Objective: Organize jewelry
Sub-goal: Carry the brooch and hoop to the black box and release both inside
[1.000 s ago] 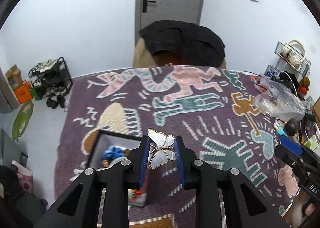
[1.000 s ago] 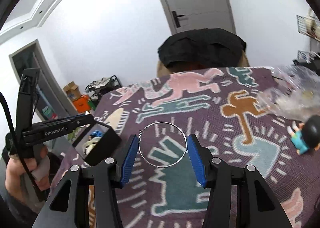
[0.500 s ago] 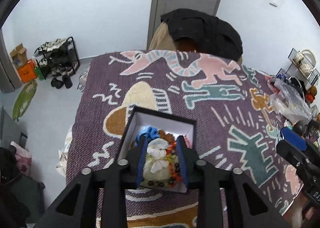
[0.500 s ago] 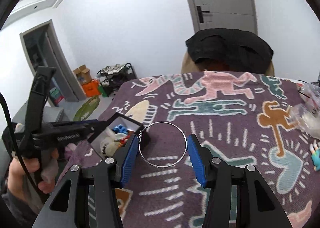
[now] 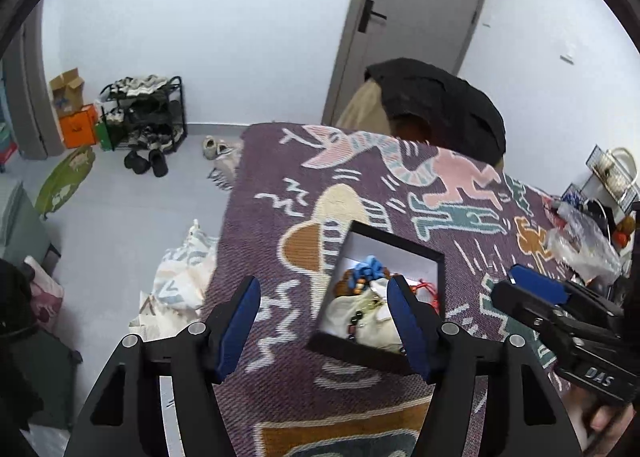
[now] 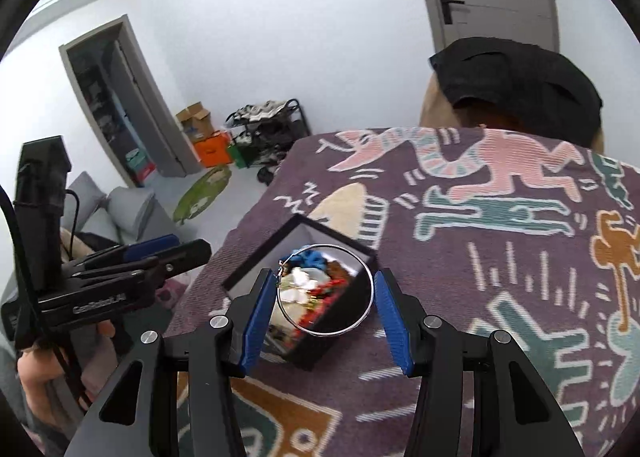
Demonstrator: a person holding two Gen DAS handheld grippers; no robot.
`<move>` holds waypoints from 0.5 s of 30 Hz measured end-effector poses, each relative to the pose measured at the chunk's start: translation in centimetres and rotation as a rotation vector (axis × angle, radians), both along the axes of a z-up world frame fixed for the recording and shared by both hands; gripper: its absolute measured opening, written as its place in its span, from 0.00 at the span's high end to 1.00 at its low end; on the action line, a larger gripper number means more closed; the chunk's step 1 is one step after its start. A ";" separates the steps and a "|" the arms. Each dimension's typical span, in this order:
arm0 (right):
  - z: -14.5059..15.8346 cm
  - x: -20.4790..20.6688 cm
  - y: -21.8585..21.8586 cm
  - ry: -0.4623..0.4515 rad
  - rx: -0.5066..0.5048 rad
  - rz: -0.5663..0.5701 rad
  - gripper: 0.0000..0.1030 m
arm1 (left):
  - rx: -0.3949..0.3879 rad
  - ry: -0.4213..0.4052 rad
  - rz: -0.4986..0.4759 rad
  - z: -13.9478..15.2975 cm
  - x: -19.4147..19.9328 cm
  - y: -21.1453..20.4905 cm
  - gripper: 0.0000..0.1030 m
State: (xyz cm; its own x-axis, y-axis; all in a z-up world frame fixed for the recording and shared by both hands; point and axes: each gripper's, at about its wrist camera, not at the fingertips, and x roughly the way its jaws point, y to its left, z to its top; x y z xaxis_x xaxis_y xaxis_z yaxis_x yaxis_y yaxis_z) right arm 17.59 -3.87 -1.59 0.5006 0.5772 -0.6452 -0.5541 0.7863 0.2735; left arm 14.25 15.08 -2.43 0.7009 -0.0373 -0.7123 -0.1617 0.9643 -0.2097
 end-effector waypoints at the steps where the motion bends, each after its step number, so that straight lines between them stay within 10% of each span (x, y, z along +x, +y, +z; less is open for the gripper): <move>1: -0.1 0.1 0.7 0.004 -0.004 0.008 0.50 | -0.004 -0.002 0.006 0.0 -0.2 0.4 0.35; 15: -1.5 1.2 4.2 0.073 -0.017 0.064 0.43 | -0.006 -0.041 0.063 -0.1 -2.2 2.2 0.35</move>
